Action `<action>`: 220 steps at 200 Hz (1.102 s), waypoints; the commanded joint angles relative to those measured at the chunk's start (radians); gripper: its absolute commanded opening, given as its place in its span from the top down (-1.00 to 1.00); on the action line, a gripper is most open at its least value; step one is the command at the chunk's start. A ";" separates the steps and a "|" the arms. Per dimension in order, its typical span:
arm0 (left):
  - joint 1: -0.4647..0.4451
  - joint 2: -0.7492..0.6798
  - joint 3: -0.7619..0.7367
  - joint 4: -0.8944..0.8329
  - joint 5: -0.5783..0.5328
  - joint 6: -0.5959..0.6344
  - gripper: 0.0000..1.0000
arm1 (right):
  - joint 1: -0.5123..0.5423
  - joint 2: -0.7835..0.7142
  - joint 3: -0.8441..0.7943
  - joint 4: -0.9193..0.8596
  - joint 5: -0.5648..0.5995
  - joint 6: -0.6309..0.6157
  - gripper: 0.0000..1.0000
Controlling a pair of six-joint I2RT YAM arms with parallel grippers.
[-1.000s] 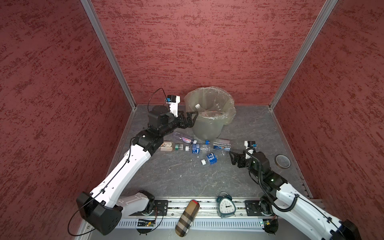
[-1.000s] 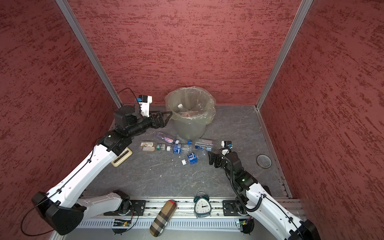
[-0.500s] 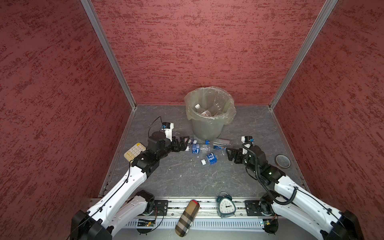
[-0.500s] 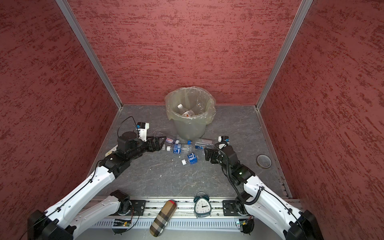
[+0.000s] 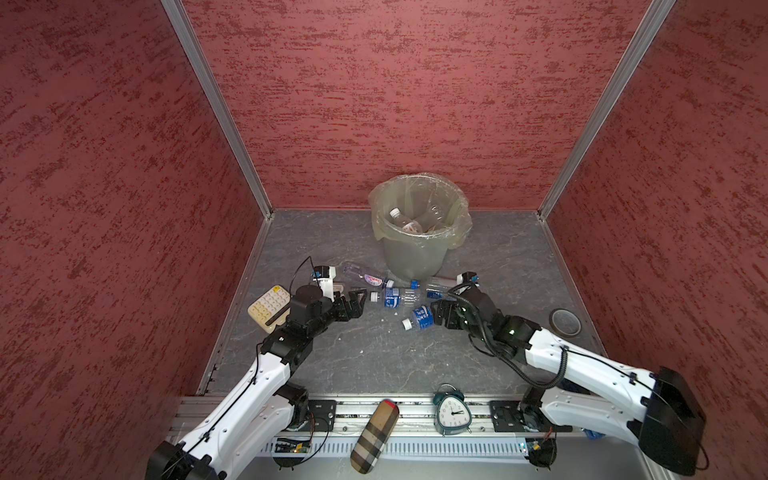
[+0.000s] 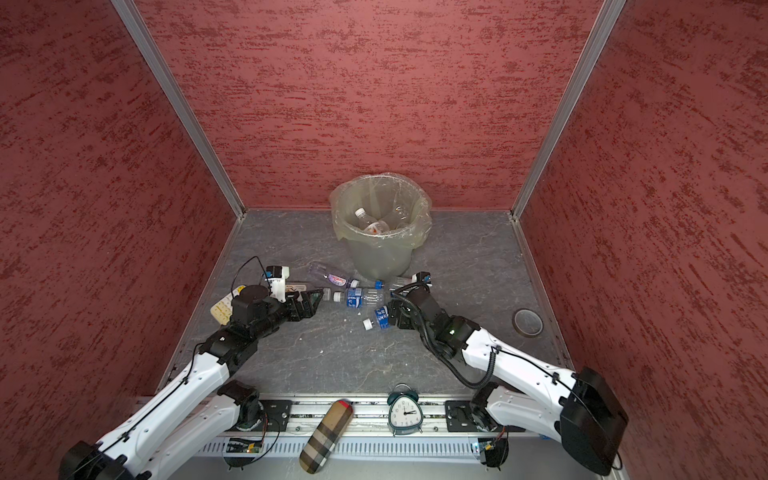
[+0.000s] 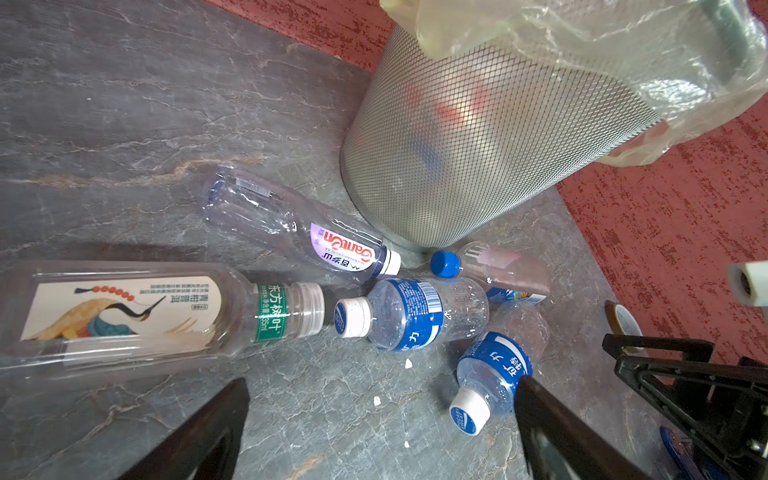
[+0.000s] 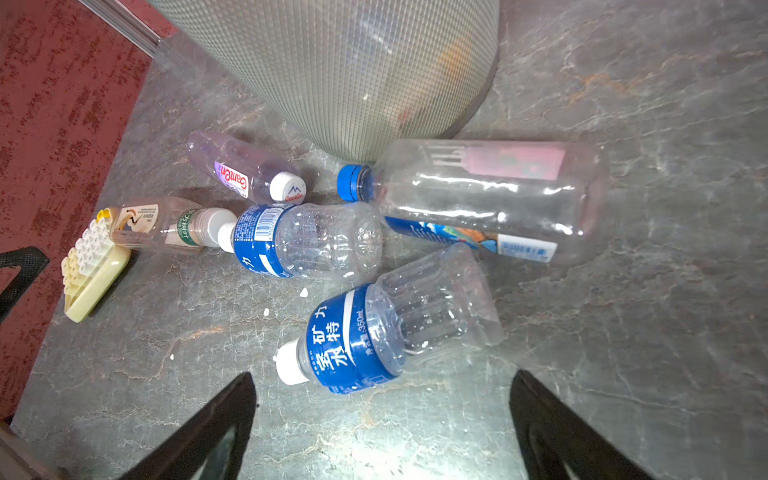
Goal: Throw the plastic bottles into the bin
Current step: 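Withdraw the left gripper from the bin while the right reaches toward blue-labelled bottles, then lower the right gripper onto the blue-labelled bottle and close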
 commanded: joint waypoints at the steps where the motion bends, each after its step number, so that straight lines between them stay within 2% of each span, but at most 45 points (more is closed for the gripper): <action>1: 0.011 -0.033 -0.027 0.042 0.024 0.031 -0.99 | 0.022 0.046 0.048 -0.036 0.044 0.078 -0.91; 70: 0.025 -0.062 -0.094 0.052 0.025 0.081 -1.00 | 0.031 0.225 0.180 -0.168 0.051 0.143 -0.95; 135: 0.026 -0.105 -0.134 0.087 0.043 0.079 -0.99 | 0.033 0.295 0.196 -0.142 0.019 0.218 -0.93; 220: 0.026 -0.102 -0.137 0.097 0.046 0.079 -0.99 | 0.026 0.403 0.233 -0.146 0.034 0.203 -0.97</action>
